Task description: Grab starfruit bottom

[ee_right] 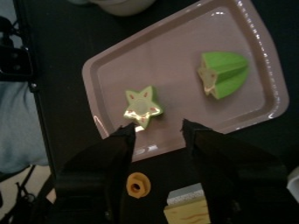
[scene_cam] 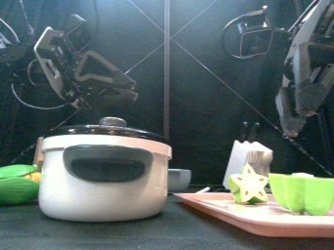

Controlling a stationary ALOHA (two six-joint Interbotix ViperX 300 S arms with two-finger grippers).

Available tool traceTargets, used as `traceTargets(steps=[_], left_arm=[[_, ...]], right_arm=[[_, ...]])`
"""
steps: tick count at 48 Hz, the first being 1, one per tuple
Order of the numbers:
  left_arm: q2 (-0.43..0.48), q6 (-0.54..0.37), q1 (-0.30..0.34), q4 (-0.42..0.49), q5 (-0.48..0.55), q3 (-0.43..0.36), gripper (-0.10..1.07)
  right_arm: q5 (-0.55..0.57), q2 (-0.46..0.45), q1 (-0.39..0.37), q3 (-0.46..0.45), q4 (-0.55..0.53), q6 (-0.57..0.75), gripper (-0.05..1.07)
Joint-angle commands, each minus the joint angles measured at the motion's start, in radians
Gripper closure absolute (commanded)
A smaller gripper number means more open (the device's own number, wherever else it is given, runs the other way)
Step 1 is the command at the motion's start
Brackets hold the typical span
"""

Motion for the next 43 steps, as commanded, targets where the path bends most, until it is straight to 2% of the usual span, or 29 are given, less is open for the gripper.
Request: traceTargets(steps=[1,5,10,20,33,43], left_arm=[[-0.015,0.0,-0.002,-0.006,-0.011,-0.008,0.23],[-0.02,0.0,-0.002,-0.011,-0.011,-0.005,0.23],[-0.028,0.0,-0.002,-0.011,-0.012,0.006,0.23],[-0.069,-0.002,-0.011,-0.012,-0.02,0.04,0.23],[-0.11,-0.002,-0.029,-0.048,-0.02,0.08,0.23],[-0.12,-0.002,-0.031,-0.058,-0.02,0.087,0.23]], right_arm=[[-0.002,0.028,0.018,-0.043,-0.026,-0.002,0.11],[0.005,0.069,0.032,-0.072,-0.057,-0.002,0.03],[0.034,0.114,0.038,-0.103,-0.092,-0.002,0.0],[0.13,0.187,0.052,-0.163,-0.167,-0.002,0.0],[0.133,0.252,0.097,-0.206,-0.184,-0.002,0.0],[0.132,0.273,0.098,-0.21,-0.183,-0.002,0.0]])
